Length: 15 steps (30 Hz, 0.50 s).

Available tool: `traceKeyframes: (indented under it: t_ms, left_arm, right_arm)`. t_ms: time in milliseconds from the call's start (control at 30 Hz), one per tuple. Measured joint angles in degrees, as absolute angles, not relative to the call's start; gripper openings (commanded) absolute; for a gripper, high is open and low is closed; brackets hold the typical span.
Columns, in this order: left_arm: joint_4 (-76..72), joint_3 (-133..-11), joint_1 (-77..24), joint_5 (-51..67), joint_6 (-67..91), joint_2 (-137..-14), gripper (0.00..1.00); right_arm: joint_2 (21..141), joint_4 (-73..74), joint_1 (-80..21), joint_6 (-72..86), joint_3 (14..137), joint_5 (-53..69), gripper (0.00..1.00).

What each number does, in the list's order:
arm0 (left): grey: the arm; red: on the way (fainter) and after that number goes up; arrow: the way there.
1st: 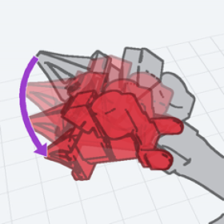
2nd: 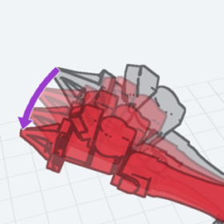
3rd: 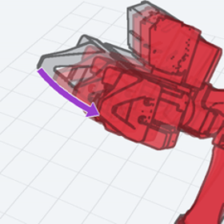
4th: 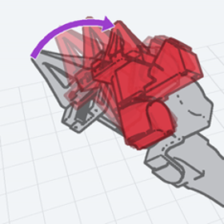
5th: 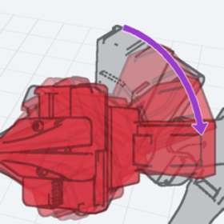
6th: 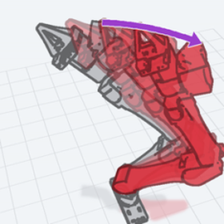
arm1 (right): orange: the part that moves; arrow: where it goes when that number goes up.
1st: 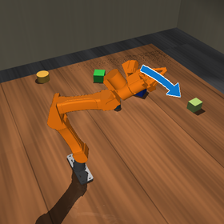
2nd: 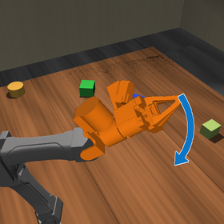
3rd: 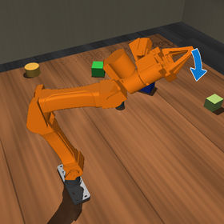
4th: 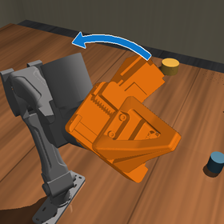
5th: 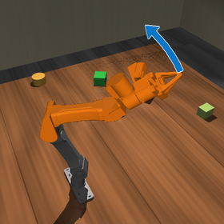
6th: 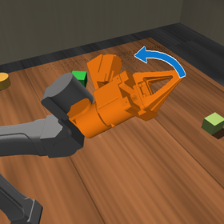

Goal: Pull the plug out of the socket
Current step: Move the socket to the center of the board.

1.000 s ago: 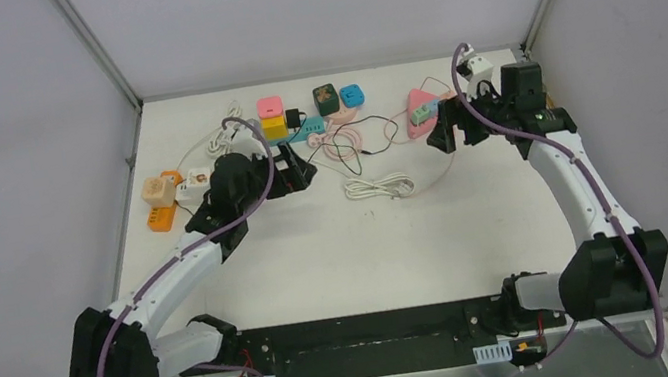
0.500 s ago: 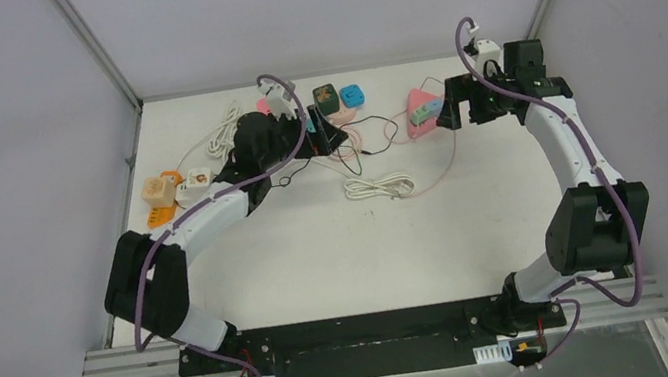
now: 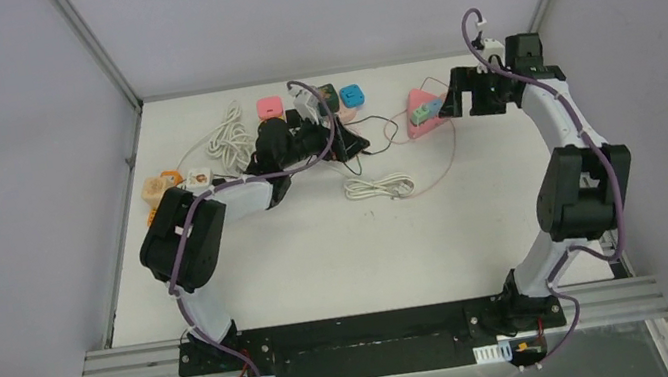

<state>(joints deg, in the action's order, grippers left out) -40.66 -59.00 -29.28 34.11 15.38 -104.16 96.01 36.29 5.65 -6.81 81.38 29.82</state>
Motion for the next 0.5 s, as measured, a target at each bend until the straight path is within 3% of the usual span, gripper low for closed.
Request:
traceKeyframes:
  t_ms: [200, 500]
  left_arm:
    - [-43.24, -52.62, -29.30, 34.98, 11.62, -104.22, 0.98]
    - [-45.10, -49.21, -29.28, 35.00, 7.84, -104.99, 0.98]
  right_arm:
    - [105.86, 36.47, 3.55, 1.08, 90.52, 24.03, 1.00]
    - [111.55, 34.85, -4.80, 21.80, 95.35, 0.91, 0.96]
